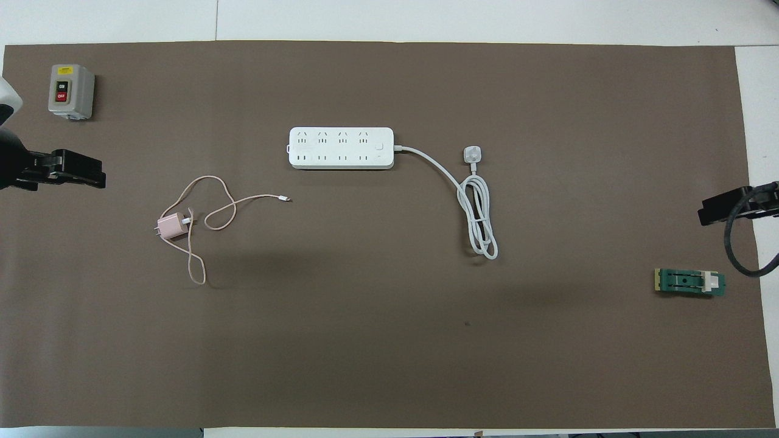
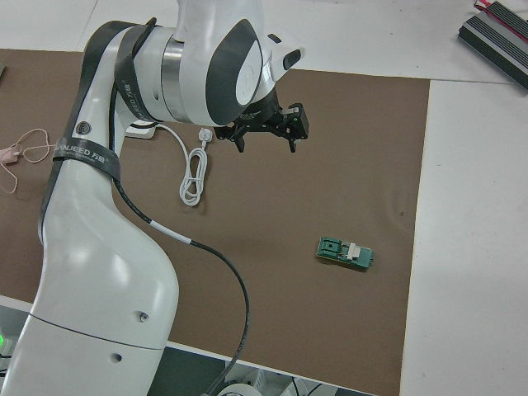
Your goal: Unplug charger and place it aside
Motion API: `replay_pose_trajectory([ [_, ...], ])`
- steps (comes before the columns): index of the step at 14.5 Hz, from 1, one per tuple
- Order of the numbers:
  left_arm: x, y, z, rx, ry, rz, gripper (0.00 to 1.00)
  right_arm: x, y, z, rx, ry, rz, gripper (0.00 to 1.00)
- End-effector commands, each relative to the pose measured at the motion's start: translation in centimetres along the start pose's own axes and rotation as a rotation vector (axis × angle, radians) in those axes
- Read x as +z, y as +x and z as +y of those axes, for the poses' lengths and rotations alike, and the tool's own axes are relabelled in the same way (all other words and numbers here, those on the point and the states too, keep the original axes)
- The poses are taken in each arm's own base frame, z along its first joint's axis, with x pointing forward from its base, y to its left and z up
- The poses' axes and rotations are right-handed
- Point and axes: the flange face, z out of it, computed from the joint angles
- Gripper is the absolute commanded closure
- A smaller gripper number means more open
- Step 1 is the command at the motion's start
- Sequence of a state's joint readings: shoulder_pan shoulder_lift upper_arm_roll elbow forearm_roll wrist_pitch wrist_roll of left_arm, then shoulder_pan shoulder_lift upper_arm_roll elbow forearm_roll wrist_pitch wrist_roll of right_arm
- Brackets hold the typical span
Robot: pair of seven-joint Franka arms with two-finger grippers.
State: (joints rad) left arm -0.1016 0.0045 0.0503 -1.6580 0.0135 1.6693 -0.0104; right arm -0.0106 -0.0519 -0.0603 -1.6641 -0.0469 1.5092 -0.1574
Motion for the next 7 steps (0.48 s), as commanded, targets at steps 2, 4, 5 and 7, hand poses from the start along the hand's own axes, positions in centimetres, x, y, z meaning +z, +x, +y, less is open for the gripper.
replay_pose_trajectory([
  [2, -0.52, -0.06, 0.13, 0.011, 0.018, -0.016, 0.00, 0.03, -0.84, -0.13, 0.015, -0.007, -0.007, 0.00],
  [4, -0.59, -0.06, 0.31, 0.012, 0.016, -0.014, 0.00, -0.04, -0.86, -0.05, 0.015, -0.007, -0.005, 0.00],
  [5, -0.66, -0.11, 0.33, 0.010, 0.015, -0.014, 0.00, -0.04, -0.86, -0.05, 0.015, -0.007, -0.005, 0.00],
  [7, -0.69, -0.31, 0.32, 0.010, 0.015, -0.026, 0.00, -0.04, -0.86, -0.05, 0.015, -0.007, -0.005, 0.00],
])
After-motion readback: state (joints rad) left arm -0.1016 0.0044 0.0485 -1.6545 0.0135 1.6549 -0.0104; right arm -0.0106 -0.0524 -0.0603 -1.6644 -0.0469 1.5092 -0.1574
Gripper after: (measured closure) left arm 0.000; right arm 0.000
